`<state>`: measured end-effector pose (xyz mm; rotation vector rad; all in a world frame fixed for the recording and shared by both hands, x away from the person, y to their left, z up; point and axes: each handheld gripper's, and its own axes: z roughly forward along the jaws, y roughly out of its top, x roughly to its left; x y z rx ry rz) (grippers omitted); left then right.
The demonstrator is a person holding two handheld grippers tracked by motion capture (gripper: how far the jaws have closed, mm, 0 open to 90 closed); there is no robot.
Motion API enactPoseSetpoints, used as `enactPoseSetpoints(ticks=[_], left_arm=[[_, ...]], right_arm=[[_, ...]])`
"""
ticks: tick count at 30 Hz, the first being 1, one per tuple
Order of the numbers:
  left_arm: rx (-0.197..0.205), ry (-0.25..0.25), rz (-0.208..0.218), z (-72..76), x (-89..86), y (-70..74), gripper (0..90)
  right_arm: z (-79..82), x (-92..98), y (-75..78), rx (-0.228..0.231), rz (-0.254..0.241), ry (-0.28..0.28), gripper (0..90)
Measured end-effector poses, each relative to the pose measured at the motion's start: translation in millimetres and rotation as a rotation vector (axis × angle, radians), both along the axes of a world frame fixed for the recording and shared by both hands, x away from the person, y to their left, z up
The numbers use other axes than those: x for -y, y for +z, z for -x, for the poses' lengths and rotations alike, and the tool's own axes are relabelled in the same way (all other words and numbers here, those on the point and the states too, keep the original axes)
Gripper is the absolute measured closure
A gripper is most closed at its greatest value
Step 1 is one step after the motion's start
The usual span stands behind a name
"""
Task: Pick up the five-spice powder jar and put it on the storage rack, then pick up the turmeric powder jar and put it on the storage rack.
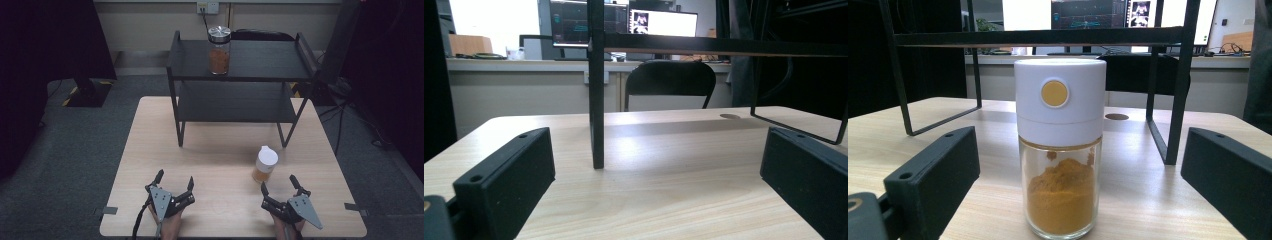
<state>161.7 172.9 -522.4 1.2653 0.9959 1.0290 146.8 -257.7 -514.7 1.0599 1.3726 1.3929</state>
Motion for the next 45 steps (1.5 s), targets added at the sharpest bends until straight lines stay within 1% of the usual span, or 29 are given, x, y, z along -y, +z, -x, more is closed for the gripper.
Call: enactPoseSetpoints(ticks=[2,5,17,23,26,29,30,40,45], left_arm=[[-0.009,-0.011,0.005,-1.1,-2.0,1.2,0.5],[-0.013,-0.016,0.008,-1.6,-3.0,1.6,0.4],[-0.020,-0.008,-0.003,-2.0,-1.0,3.1,0.4],[-0.017,0.000,0.013,-1.3,-1.1,2.1,0.4],[-0.016,0.001,0.006,-1.3,-0.2,2.2,0.4],[-0.029,-0.003,-0.008,-2.5,0.4,4.7,0.4],[-0.030,-0.004,-0.018,-2.5,0.8,5.3,0.4],[-0.029,-0.014,-0.018,-3.0,-0.7,5.2,1.6],[-0.030,-0.015,-0.018,-3.0,-0.8,5.3,1.7]], right_arm=[[0.0,0.1,-0.1,0.000,0.000,0.000,1.1],[0.0,0.2,-0.1,0.000,0.000,0.001,1.1],[0.0,0.1,-0.1,0.001,0.000,0.001,1.0],[0.1,0.5,-0.3,0.001,0.000,0.002,1.0],[0.0,0.4,-0.2,0.001,0.000,0.002,1.0],[0.0,0.3,-0.2,0.001,0.000,0.002,1.0],[0.0,0.3,-0.2,0.001,0.000,0.001,1.0],[-0.2,1.0,-0.2,0.001,0.000,0.005,1.0],[0.1,-0.4,-0.3,0.002,0.000,-0.003,0.9]])
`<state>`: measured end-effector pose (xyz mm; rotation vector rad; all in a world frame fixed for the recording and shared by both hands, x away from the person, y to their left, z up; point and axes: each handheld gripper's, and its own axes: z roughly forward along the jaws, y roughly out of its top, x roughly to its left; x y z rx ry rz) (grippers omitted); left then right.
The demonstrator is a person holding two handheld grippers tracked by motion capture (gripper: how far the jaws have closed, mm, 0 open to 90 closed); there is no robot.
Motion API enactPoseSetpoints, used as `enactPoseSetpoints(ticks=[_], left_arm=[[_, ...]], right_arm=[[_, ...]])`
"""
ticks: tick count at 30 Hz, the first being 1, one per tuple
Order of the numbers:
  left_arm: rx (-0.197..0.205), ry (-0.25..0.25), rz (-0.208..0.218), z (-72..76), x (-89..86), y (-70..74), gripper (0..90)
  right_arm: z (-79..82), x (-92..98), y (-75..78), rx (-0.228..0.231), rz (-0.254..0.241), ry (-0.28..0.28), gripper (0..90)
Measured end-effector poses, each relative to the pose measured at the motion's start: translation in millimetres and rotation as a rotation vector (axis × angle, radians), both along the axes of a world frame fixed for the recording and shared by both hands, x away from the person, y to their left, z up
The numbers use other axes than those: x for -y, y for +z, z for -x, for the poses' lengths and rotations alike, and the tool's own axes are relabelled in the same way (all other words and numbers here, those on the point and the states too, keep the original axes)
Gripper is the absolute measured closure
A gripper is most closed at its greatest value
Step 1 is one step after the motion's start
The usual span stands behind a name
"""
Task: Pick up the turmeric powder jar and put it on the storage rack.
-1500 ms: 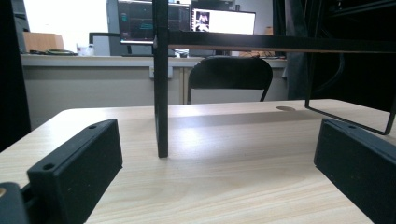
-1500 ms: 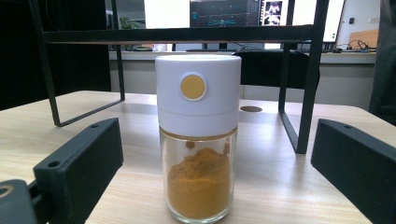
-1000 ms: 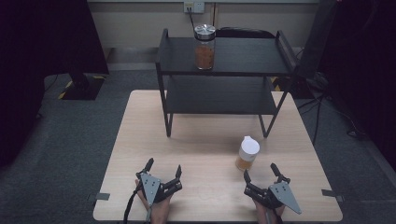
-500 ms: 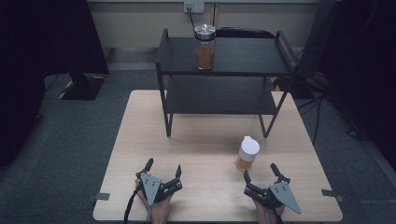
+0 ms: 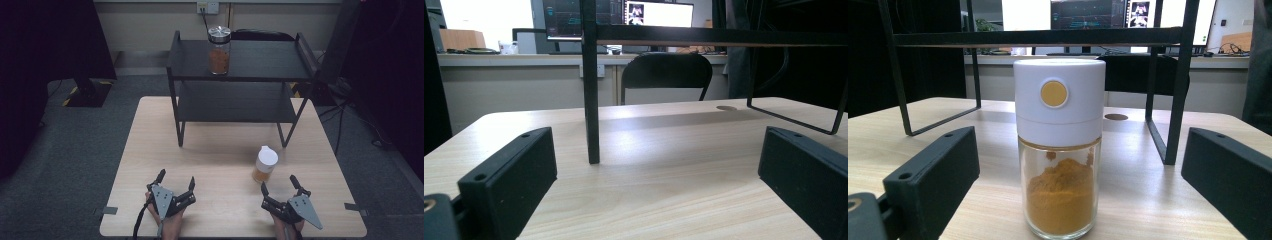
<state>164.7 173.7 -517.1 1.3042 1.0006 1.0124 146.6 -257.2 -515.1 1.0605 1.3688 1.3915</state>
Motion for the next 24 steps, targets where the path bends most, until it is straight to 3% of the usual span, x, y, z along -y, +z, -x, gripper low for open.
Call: enactPoseSetpoints(ticks=[15,24], left_arm=[[0.000,0.003,0.004,0.2,0.1,-0.1,1.3],[0.001,0.002,0.002,0.1,0.0,-0.1,1.3]], right_arm=[[-0.4,4.1,0.1,0.000,0.002,0.026,0.6],[-0.7,9.8,-0.2,0.013,-0.045,0.015,0.5]])
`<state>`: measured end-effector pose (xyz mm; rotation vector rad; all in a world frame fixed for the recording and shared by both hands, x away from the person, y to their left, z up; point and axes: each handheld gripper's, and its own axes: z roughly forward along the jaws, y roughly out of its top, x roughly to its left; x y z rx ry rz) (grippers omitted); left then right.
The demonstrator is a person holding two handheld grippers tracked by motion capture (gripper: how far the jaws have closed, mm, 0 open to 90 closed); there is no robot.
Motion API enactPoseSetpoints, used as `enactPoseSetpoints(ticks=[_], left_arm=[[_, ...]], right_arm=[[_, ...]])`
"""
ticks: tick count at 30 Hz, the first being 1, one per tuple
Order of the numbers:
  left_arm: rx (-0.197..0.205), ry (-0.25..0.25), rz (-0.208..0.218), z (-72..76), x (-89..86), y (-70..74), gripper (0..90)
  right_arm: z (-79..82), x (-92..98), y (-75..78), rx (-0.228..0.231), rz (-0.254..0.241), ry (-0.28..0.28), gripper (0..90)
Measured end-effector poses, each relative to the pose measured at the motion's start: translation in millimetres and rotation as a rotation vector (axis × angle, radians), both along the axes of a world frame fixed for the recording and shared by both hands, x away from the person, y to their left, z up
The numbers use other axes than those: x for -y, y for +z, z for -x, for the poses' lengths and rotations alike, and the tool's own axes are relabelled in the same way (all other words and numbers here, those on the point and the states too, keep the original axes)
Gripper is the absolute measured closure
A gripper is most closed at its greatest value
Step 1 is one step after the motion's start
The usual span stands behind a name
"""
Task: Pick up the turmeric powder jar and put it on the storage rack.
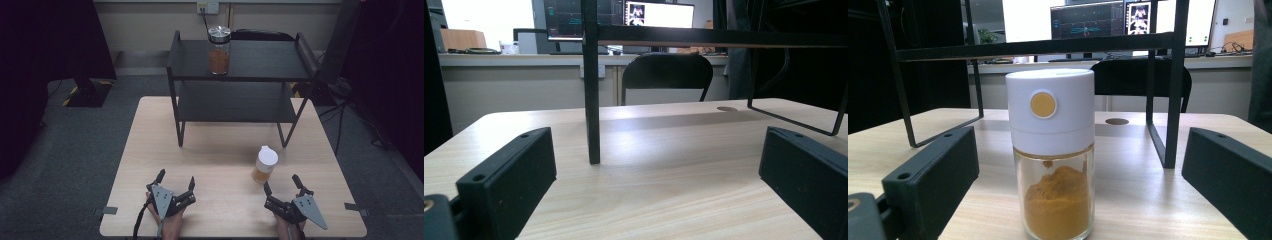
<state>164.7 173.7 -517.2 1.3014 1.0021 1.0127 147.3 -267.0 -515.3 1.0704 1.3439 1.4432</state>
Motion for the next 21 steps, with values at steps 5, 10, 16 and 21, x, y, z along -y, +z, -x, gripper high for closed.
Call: enactPoseSetpoints(ticks=[5,10,16,21], left_arm=[[0.001,0.008,0.002,0.4,1.2,-0.2,0.4],[0.000,0.007,0.000,0.3,1.2,-0.1,0.4],[-0.001,0.006,-0.002,0.1,1.3,0.2,0.4],[-0.001,0.004,-0.002,0.1,1.0,0.2,0.4]], right_arm=[[-3.7,2.4,6.4,0.001,-0.014,0.028,0.1],[-11.2,0.3,20.9,0.018,-0.028,0.051,0.0],[-23.4,-4.2,41.3,0.043,-0.009,0.053,0.0],[-35.9,-5.9,52.7,0.036,0.012,0.060,0.0]])
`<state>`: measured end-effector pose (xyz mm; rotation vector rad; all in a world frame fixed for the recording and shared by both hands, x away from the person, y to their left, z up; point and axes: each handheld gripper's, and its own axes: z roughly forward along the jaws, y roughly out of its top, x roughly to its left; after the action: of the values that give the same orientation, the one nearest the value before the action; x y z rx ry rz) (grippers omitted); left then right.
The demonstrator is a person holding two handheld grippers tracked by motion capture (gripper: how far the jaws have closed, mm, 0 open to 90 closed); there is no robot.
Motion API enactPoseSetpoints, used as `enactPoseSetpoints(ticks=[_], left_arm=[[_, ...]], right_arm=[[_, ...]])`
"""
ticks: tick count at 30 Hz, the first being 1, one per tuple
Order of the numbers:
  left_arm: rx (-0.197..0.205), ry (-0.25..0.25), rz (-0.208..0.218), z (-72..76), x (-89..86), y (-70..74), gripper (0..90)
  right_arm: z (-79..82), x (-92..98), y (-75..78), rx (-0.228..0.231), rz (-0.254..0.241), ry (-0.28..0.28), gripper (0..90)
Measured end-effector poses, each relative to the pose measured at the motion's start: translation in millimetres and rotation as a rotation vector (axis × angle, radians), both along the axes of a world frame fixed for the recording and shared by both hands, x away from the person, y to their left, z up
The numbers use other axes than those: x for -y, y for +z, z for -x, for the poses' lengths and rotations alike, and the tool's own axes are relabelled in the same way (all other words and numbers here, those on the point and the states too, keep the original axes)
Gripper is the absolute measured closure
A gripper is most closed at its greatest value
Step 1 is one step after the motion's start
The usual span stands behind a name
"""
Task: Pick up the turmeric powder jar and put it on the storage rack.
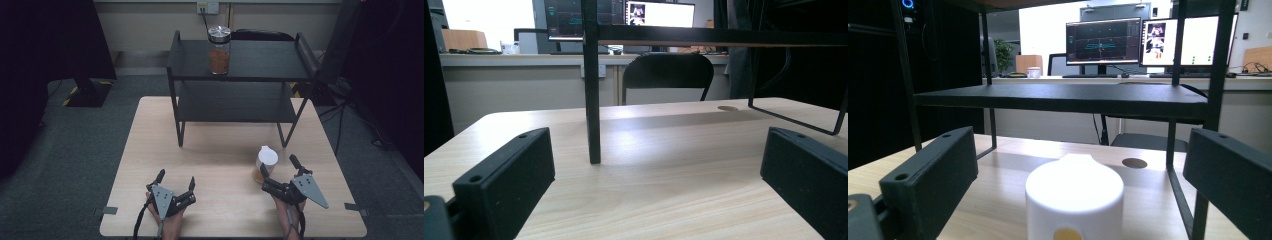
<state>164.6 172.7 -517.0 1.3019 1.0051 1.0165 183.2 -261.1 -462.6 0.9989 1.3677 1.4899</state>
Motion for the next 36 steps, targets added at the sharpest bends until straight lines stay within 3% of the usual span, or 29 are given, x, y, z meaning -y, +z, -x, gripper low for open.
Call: enactPoseSetpoints(ticks=[5,10,15,19,28,36], left_arm=[[0.000,0.000,0.000,0.0,0.1,0.0,0.5],[0.000,-0.001,0.000,-0.1,-0.2,0.0,0.6],[0.000,0.001,0.000,0.1,0.3,0.0,0.6],[0.000,0.001,0.000,0.0,0.3,0.0,0.6],[0.000,0.000,0.000,0.0,0.1,0.0,0.6],[0.000,0.000,0.000,0.0,0.2,0.0,0.7]], right_arm=[[-10.5,-5.3,2.0,-0.029,0.015,0.013,0.0],[-15.0,-12.0,-5.4,-0.036,0.020,0.011,0.0],[-18.1,-17.7,-13.3,-0.030,0.040,-0.025,0.0],[-22.3,-21.0,-14.0,-0.053,0.057,-0.047,0.7],[-26.6,-25.4,-15.8,-0.110,0.056,-0.060,13.7],[-28.6,-22.3,-16.5,-0.125,0.037,-0.048,23.3]])
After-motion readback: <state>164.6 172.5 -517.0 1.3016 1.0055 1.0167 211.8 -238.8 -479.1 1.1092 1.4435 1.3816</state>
